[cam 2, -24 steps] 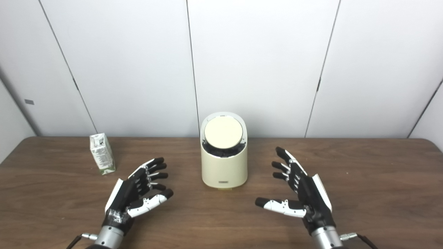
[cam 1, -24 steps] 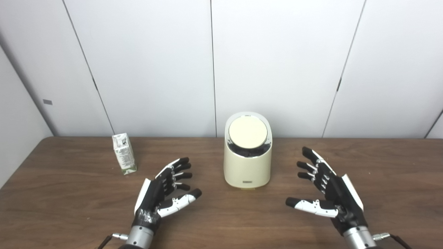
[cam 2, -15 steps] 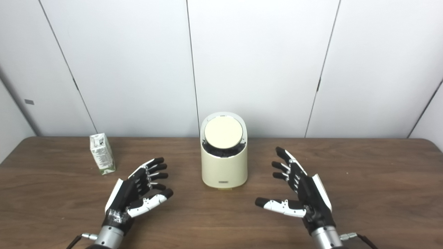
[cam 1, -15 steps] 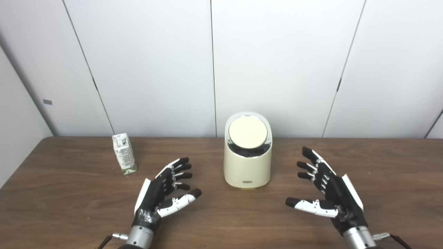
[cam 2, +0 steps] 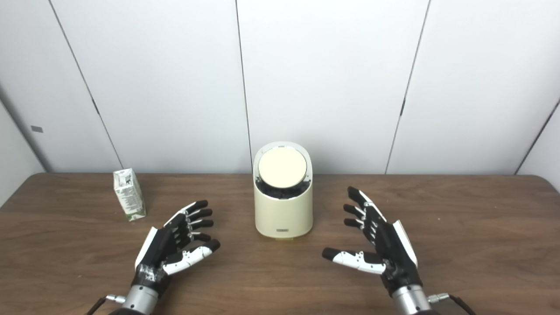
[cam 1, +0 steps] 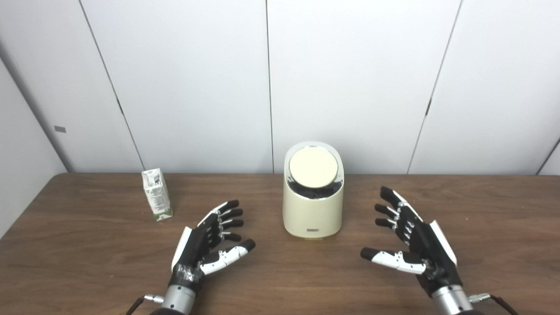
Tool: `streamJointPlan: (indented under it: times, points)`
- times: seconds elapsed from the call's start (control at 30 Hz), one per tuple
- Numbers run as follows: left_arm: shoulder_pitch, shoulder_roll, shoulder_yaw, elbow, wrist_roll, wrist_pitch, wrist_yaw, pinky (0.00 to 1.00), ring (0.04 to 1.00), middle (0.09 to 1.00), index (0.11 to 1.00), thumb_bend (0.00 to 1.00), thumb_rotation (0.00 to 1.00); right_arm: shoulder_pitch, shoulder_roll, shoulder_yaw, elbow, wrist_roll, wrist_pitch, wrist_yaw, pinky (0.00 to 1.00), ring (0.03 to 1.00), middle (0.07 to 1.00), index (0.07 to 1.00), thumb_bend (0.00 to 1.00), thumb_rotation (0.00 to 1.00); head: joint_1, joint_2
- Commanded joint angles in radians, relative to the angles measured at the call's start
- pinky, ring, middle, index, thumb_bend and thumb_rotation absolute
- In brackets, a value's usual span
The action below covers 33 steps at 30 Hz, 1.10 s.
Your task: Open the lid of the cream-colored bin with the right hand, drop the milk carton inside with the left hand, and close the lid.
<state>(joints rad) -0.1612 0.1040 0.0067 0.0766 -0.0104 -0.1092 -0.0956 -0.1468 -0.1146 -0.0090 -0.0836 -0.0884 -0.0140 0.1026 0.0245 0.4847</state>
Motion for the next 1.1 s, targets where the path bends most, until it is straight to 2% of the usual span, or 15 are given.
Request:
streamJointPlan:
  times: [0.0,0.1,0.23,0.4,0.5,0.67,0.8,0.9,1.07]
  points:
    - [-0.045,0.001,0.003,-0.006,-0.003,-0.052,0.005,0.63,0.761,0.811,0.879,0.73,0.18,-0.068,0.01,0.004,-0.016,-0.009,-0.052,-0.025,0.74,0.825,0.924,0.906,0.81,0.26,0.005,-0.003]
    - [-0.053,0.002,0.006,0.008,-0.01,-0.06,0.002,0.64,0.769,0.814,0.881,0.73,0.18,-0.114,0.008,0.012,-0.017,-0.04,-0.033,-0.038,0.75,0.846,0.93,0.914,0.82,0.31,0.007,-0.009]
    - [-0.064,0.004,0.007,0.036,-0.016,-0.079,-0.003,0.64,0.769,0.814,0.879,0.75,0.21,-0.182,0.008,0.028,-0.019,-0.129,0.028,-0.07,0.72,0.884,0.936,0.922,0.85,0.39,0.002,-0.017]
    - [-0.073,0.002,0.004,0.051,-0.012,-0.084,-0.003,0.64,0.763,0.817,0.881,0.75,0.21,-0.249,0.002,0.029,-0.003,-0.147,0.087,-0.068,0.68,0.914,0.948,0.959,0.82,0.35,0.001,-0.022]
    - [-0.075,0.0,0.004,0.058,-0.013,-0.091,-0.002,0.64,0.758,0.812,0.876,0.76,0.21,-0.281,-0.007,0.027,0.014,-0.136,0.116,-0.055,0.71,0.944,0.971,0.995,0.85,0.37,0.003,-0.023]
    - [-0.077,-0.003,0.002,0.061,-0.017,-0.093,-0.004,0.64,0.762,0.813,0.877,0.76,0.2,-0.325,-0.014,0.03,0.013,-0.146,0.21,-0.05,0.78,0.949,0.999,1.0,0.88,0.41,0.005,-0.02]
    - [-0.076,-0.005,0.0,0.059,-0.011,-0.092,-0.002,0.66,0.77,0.817,0.879,0.74,0.19,-0.37,-0.028,0.049,0.024,-0.186,0.265,-0.051,0.78,0.948,1.0,1.0,0.9,0.44,0.013,-0.019]
    - [-0.074,-0.008,0.0,0.056,-0.01,-0.09,0.001,0.66,0.77,0.817,0.879,0.75,0.19,-0.403,-0.038,0.068,0.029,-0.223,0.316,-0.049,0.75,0.938,1.0,1.0,0.88,0.42,0.015,-0.017]
    - [-0.075,-0.009,-0.002,0.06,-0.009,-0.097,-0.002,0.66,0.773,0.82,0.877,0.75,0.2,-0.458,-0.046,0.103,0.055,-0.282,0.384,-0.058,0.69,0.908,0.982,1.0,0.83,0.34,0.016,-0.015]
